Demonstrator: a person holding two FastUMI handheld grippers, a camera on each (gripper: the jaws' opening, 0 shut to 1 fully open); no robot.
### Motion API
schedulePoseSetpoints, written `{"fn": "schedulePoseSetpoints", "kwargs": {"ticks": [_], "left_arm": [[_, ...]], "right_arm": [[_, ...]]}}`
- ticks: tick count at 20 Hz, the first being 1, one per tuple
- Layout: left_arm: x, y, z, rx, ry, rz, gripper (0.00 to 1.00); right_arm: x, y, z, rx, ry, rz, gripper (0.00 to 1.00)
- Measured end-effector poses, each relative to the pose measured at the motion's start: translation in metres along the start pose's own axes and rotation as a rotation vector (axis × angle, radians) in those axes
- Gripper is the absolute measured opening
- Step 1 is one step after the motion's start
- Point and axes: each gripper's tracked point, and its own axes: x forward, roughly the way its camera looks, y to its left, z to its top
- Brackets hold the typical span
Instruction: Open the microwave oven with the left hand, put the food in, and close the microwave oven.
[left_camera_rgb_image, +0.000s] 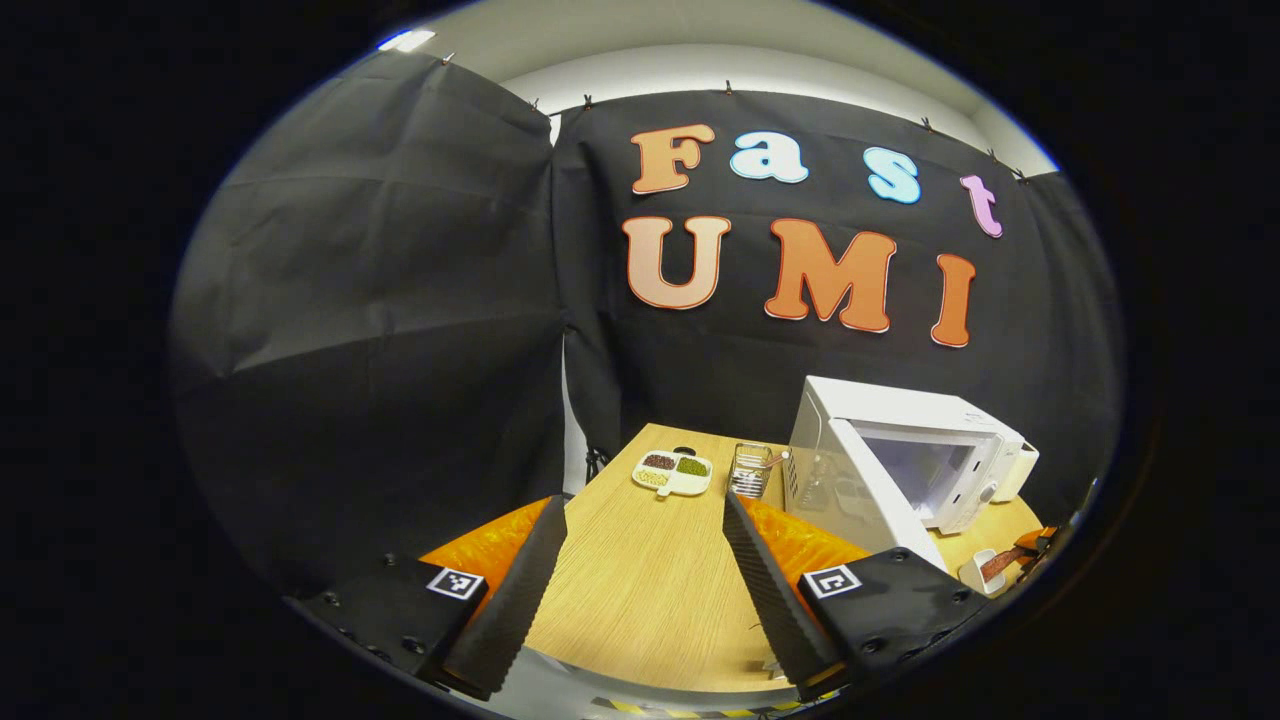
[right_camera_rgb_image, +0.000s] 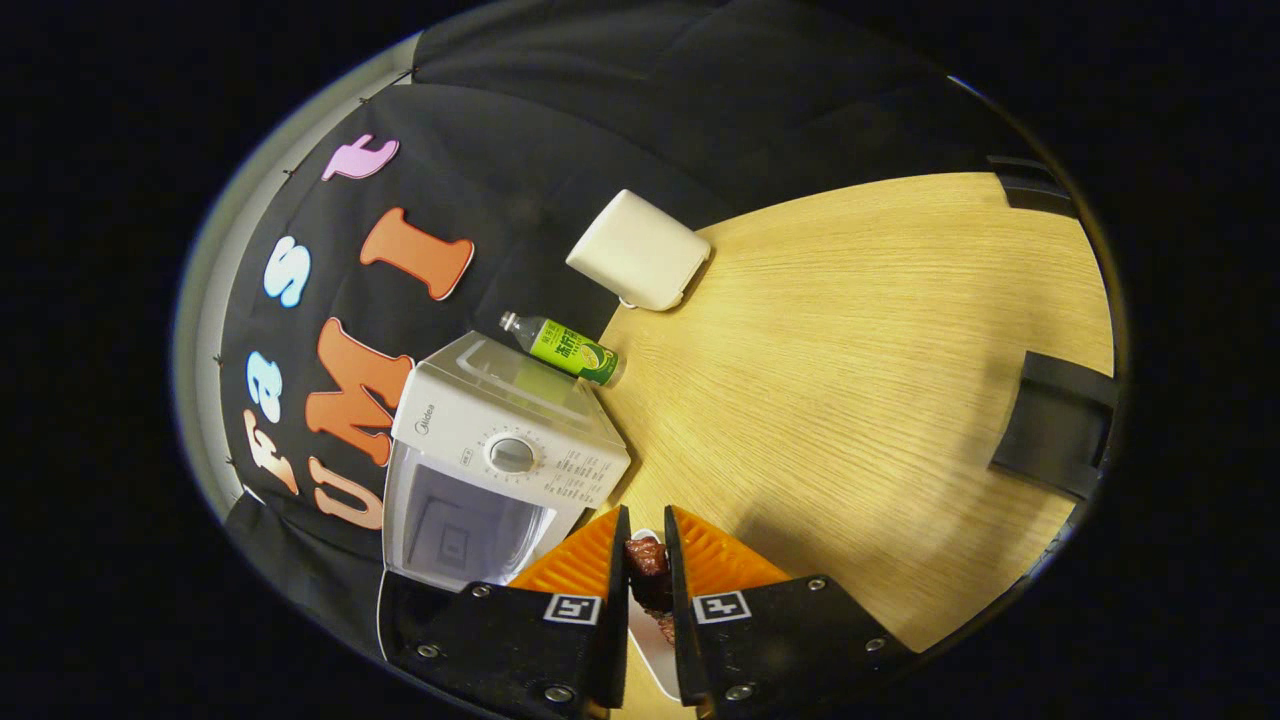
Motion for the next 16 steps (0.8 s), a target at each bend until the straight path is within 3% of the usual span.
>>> {"fn": "schedulePoseSetpoints", "kwargs": {"ticks": [3, 8, 16], "left_arm": [[-0.001, 0.009, -0.001, -0.008, 0.0, 0.014, 0.98], [0.001, 0.018, 0.004, -0.007, -0.027, 0.025, 0.98], [0.008, 0.015, 0.01, 0.055, -0.051, -0.01, 0.98]], "right_arm": [[-0.007, 0.011, 0.005, -0.039, 0.001, -0.003, 0.14], [-0.024, 0.051, 0.023, -0.064, -0.036, 0.039, 0.13], [-0.027, 0.145, -0.008, -0.023, 0.013, 0.2, 0.13]]}}
